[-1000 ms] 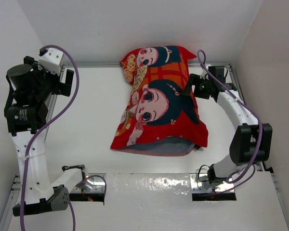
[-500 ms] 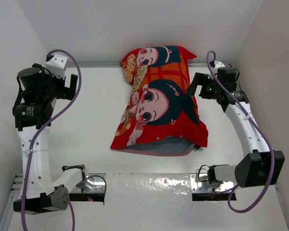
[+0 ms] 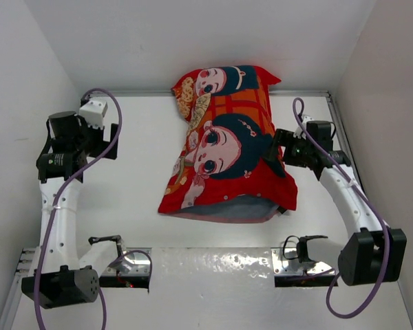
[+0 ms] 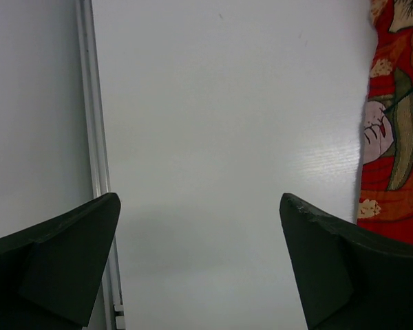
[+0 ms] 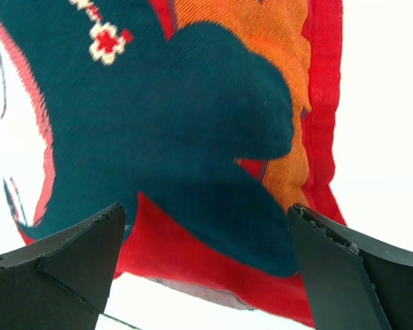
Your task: Put the pillow into the pillowcase
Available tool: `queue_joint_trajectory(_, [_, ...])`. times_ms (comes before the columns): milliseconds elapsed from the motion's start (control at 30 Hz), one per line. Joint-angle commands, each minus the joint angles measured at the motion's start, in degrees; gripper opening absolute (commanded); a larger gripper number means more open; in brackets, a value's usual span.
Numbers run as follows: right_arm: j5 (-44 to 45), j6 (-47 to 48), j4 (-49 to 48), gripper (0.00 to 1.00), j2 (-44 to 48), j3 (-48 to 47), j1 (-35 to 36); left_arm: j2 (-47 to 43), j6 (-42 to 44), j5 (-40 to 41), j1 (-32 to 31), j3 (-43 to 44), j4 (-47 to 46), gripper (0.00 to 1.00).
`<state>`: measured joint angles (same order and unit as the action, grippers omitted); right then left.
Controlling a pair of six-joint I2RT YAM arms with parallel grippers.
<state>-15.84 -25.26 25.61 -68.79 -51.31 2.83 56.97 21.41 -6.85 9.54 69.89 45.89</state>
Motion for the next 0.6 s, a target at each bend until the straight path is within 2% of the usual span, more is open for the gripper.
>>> queue_joint_trajectory(0, [-0.61, 0.47, -0.47, 0.99, 4.01, 1.12, 0.16, -0.81, -1.98, 0.08, 0.57, -2.29, -2.47, 1.0])
queue_joint_trajectory(133, [0.37, 1.52, 2.16, 0.99, 5.77, 2.0, 0.16, -0.81, -2.6, 0.0, 0.57, -5.28, -2.73, 1.0])
queue_joint_trajectory(333, [11.25, 0.56, 3.41, 0.99, 8.5, 3.93, 0.24, -0.54, -4.36, 1.14, 0.57, -7.66, -3.52, 1.0])
queue_joint_trajectory(567, [37.15, -8.58, 1.02, 0.99, 12.02, 6.05, 0.16, -0.81, -5.23, 2.19, 0.57, -9.16, -4.05, 1.0])
